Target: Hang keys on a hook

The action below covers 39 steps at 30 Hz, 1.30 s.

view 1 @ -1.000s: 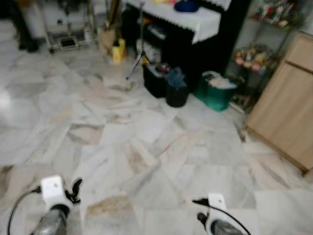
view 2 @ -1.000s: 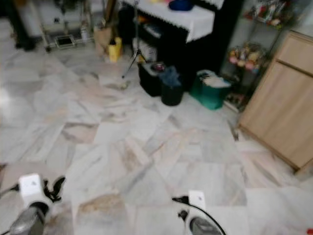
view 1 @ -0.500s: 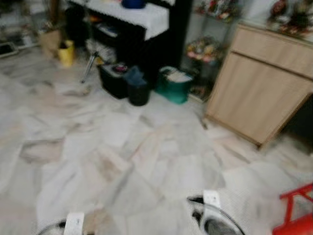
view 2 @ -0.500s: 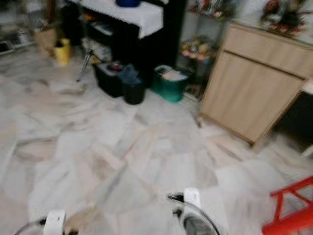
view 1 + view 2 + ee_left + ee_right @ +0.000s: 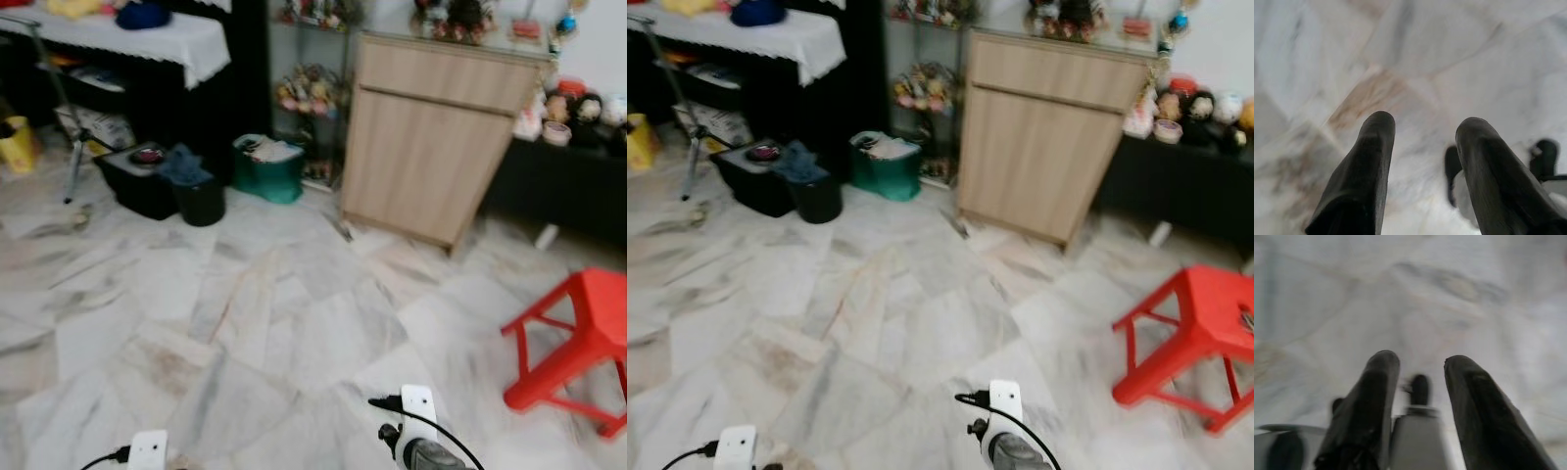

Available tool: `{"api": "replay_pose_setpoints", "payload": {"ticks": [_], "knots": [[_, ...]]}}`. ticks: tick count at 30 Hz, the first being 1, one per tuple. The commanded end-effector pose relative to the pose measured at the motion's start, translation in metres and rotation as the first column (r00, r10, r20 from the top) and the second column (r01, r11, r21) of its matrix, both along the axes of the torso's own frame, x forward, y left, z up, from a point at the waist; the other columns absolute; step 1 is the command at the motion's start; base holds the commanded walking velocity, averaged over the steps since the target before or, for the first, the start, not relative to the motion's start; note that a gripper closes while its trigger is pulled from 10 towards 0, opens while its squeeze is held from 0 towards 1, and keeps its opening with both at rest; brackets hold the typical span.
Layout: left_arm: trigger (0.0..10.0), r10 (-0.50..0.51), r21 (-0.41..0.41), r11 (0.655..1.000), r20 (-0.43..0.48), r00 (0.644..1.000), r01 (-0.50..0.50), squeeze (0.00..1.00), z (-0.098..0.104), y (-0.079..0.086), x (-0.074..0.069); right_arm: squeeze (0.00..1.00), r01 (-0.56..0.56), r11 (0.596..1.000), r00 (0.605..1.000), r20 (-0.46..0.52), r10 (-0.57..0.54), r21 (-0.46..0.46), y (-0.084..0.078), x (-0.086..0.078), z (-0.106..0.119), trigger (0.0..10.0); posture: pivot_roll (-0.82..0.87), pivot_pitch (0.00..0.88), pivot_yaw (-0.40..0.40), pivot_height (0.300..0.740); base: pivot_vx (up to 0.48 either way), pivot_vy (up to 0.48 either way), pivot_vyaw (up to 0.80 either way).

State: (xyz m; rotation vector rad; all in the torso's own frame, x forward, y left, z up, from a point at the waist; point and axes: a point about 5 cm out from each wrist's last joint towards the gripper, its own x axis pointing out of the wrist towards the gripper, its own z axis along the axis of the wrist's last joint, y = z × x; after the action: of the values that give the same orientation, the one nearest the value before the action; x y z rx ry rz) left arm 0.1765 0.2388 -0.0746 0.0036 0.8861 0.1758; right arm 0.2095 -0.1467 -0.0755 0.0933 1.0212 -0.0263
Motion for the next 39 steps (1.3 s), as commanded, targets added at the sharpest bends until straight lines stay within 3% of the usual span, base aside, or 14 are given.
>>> {"api": "replay_pose_setpoints", "payload": {"ticks": [1, 10, 11, 12, 13, 32, 39], "knots": [[10.0, -0.009, 0.009, 1.0, -0.03, 1.0, 0.009, 0.0, -0.0036, 0.0036, -0.0095, 1.0, -0.005, 1.0, 1.0, 0.016, 0.005, 0.012, 0.0065, 0.0035, 0.002, 10.0, 0.11, 0.0, 0.0, 0.74, 0.0, 0.0, -0.64], [10.0, -0.001, 0.002, 1.0, -0.034, 0.999, 0.001, 0.0, -0.0041, 0.0043, -0.0106, 1.0, -0.007, 1.0, 1.0, 0.018, 0.007, 0.001, 0.005, 0.0052, 0.0029, 10.0, 0.11, 0.0, -0.011, 0.74, 0.0, 0.0, -0.62], [10.0, 0.0, 0.001, 1.0, -0.034, 0.999, 0.0, 0.0, -0.0041, 0.0042, -0.0107, 0.18, -0.009, 1.0, 1.0, 0.02, 0.009, -0.002, 0.0047, 0.0055, 0.0031, 10.0, 0.11, 0.0, -0.011, 0.74, 0.0, 0.0, -0.51], [10.0, 0.001, 0.001, 1.0, -0.034, 0.999, -0.001, 0.0, -0.0042, 0.0042, -0.0107, 0.18, -0.01, 1.0, 1.0, 0.021, 0.01, -0.004, 0.0046, 0.0057, 0.0032, 10.0, 0.11, 0.0, -0.011, 0.74, 0.0, 0.0, -0.51], [10.0, 0.001, 0.0, 1.0, -0.034, 0.999, -0.001, 0.0, -0.0042, 0.0041, -0.0106, 0.0, -0.01, 1.0, 1.0, 0.023, 0.011, -0.004, 0.0045, 0.0059, 0.0034, 10.0, 0.11, 0.0, -0.013, 0.74, 0.0, 0.0, 0.0], [10.0, -0.029, -0.015, 0.999, -0.028, 0.999, 0.028, 0.0, -0.0031, 0.0019, -0.007, 0.0, -0.002, 1.0, 1.0, 0.029, 0.002, 0.0, 0.0032, 0.0079, 0.0045, 10.0, 0.11, 0.0, -0.021, 0.74, 0.0, 0.0, 0.0], [10.0, -0.039, -0.013, 0.999, -0.027, 0.999, 0.039, 0.0, -0.0026, 0.002, -0.0061, 0.0, -0.005, 1.0, 1.0, 0.027, 0.005, 0.007, 0.0036, 0.0077, 0.0044, 10.0, 0.11, 0.0, -0.022, 0.74, 0.0, 0.0, -0.66]]}}
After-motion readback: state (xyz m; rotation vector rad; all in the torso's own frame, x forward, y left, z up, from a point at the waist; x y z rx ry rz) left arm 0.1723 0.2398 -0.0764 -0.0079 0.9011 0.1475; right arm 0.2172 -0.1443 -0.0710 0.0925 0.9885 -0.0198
